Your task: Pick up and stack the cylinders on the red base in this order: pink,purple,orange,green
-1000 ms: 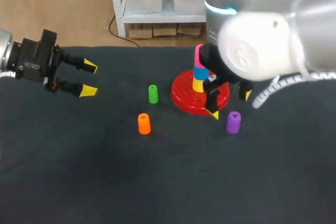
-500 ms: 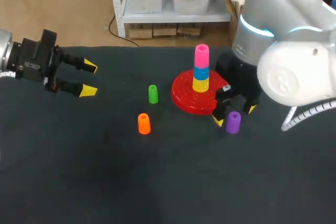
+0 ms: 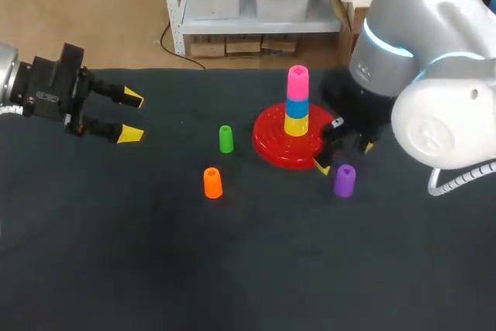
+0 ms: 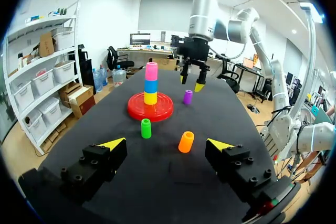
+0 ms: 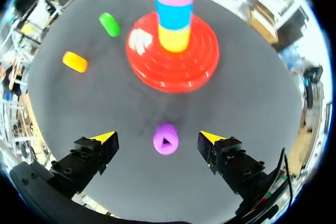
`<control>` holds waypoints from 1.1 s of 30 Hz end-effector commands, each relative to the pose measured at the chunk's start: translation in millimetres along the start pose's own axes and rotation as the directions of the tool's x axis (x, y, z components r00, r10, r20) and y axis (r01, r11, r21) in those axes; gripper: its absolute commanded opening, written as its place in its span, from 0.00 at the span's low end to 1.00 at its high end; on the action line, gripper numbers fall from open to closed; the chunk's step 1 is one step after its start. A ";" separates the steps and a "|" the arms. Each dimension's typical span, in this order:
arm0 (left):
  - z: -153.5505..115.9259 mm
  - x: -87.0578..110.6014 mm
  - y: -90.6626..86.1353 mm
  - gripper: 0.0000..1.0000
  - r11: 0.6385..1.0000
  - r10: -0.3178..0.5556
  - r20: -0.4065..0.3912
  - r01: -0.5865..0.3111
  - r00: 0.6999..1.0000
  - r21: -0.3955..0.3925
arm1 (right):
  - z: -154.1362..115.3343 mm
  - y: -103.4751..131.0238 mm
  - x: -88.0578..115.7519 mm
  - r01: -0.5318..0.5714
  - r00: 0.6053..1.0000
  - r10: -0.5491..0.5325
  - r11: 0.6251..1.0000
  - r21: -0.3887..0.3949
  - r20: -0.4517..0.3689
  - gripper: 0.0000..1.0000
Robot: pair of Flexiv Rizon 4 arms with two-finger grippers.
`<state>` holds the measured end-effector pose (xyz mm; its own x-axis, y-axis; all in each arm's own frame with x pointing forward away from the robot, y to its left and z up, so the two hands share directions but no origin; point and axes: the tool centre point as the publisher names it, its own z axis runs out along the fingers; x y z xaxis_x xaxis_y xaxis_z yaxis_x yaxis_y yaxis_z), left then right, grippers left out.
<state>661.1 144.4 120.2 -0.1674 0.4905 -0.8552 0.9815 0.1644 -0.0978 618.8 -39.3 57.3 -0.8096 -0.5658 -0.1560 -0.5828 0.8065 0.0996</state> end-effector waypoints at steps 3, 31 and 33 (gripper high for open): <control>-0.7 1.2 -0.3 1.00 1.000 0.003 0.003 -0.003 1.000 0.000 | -2.5 1.3 10.1 0.022 0.998 -0.022 1.000 -0.007 0.055 1.00; -0.7 1.2 -0.3 1.00 1.000 0.003 0.003 -0.003 1.000 0.000 | 4.7 -8.5 19.6 -0.008 0.998 0.011 0.999 0.051 -0.068 1.00; -0.7 1.2 -0.3 1.00 1.000 0.003 0.003 -0.003 1.000 0.000 | 5.9 -8.7 19.6 -0.011 0.998 0.014 0.999 0.044 -0.057 1.00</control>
<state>661.1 144.5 120.2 -0.1674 0.4906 -0.8552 0.9815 0.1645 -0.0978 604.3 -59.0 50.6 -0.8198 -0.5633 -0.1030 -0.5700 0.8200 0.0518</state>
